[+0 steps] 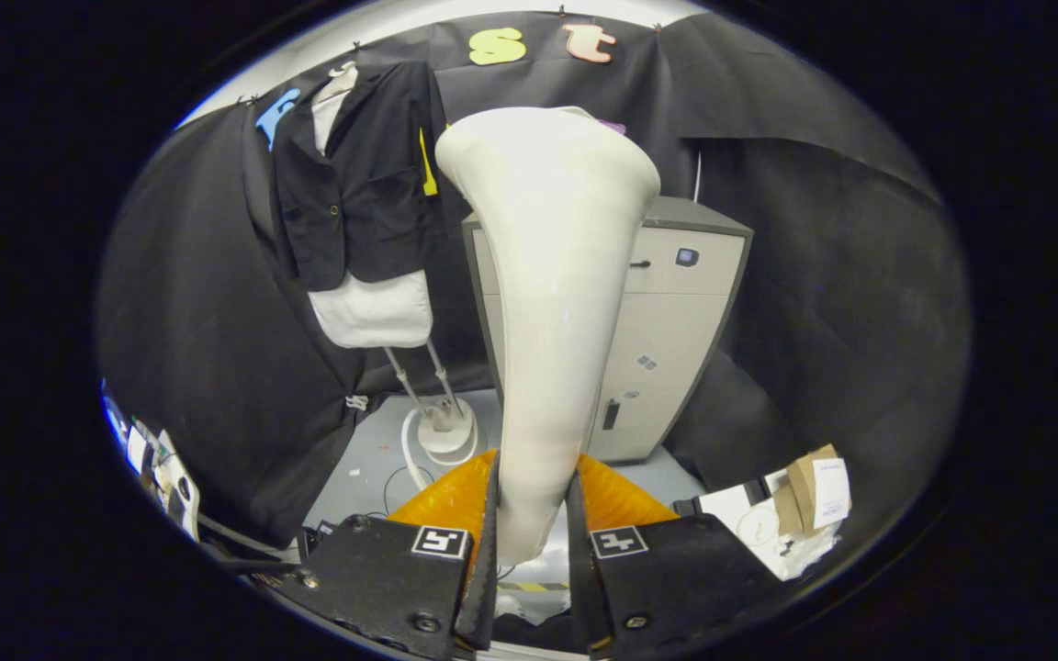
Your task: Iron the clothes twice with a garment steamer, once on the left side and once on the right side.
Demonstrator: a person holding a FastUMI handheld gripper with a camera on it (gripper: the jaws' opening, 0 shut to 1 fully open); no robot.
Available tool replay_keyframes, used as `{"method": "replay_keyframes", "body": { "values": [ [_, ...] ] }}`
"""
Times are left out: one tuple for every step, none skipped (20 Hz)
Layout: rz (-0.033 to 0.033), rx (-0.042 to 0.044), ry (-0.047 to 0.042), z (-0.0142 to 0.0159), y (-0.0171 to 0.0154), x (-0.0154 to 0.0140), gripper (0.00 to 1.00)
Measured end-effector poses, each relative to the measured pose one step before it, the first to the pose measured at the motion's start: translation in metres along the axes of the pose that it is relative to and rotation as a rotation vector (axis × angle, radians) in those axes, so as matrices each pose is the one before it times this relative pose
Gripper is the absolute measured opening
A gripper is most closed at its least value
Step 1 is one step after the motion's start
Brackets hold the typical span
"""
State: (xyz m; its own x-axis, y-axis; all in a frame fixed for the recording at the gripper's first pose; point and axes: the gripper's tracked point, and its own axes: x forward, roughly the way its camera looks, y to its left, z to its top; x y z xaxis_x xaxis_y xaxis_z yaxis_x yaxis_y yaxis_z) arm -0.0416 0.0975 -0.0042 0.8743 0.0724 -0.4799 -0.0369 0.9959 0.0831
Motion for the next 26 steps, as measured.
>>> {"method": "replay_keyframes", "body": {
  "values": [
    [0.0016, -0.00335, -0.00292, 0.00241, 0.00125, 0.00094, 0.35],
    [0.00151, -0.00381, -0.00268, 0.00148, 0.00104, 0.00004, 0.35],
    [0.00241, -0.00345, -0.00236, 0.00186, 0.00139, -0.00052, 0.35],
    [0.00224, -0.00327, -0.00125, 0.00155, 0.00093, 0.00065, 0.35],
    [0.0018, -0.00081, -0.00029, 0.00033, 0.00077, 0.00059, 0.35],
    [0.00196, -0.0008, 0.00069, -0.00018, 0.00004, -0.00034, 0.35],
    [0.00069, -0.0003, 0.00281, -0.00038, -0.00052, 0.0006, 0.35],
    [0.00173, -0.00028, 0.00283, -0.00079, 0.00043, 0.00087, 0.35],
    [0.00021, -0.00198, 0.00235, -0.00039, 0.00001, 0.00075, 0.35],
    [0.00046, -0.00171, 0.00196, -0.00125, 0.00024, 0.00079, 0.35],
    [0.0009, -0.00056, 0.00126, 0.00018, -0.00044, 0.00058, 0.35],
    [0.00096, -0.00065, 0.00181, -0.00038, 0.00032, 0.00062, 0.36],
    [0.00041, 0.0008, -0.00062, 0.00017, -0.00046, 0.00077, 0.36],
    [0.00012, -0.00057, 0.00034, 0.00048, -0.00019, 0.00044, 0.36],
    [0.00052, 0.00028, 0.00024, 0.00073, -0.00051, 0.00027, 0.35],
    [0.00043, -0.00008, 0.00002, 0.00031, 0.00037, 0.00056, 0.35],
    [0.00007, -0.0016, 0.00094, -0.00024, 0.00016, 0.00076, 0.35],
    [0.00037, -0.00069, 0.0006, 0.00053, 0.00049, 0.00124, 0.35],
    [0.00096, -0.00135, 0.00197, 0.00003, 0.00064, 0.00126, 0.35],
    [0.00068, -0.00084, 0.0017, 0.00054, -0.00022, 0.00137, 0.35],
    [0.00019, -0.00154, 0.00227, -0.0008, 0.00052, 0.00028, 0.35],
    [0.00118, -0.0012, 0.00163, 0.0, 0.0009, 0.00022, 0.35],
    [0.00098, -0.0013, 0.00033, 0.00064, 0.00027, 0.00013, 0.35],
    [0.00008, -0.00227, 0.00027, -0.00008, -0.00033, 0.00094, 0.35],
    [0.00067, -0.00075, 0.00016, 0.00079, 0.00078, 0.0002, 0.35],
    [0.00076, -0.00067, 0.00051, 0.00054, 0.0011, 0.00111, 0.35]
  ]
}}
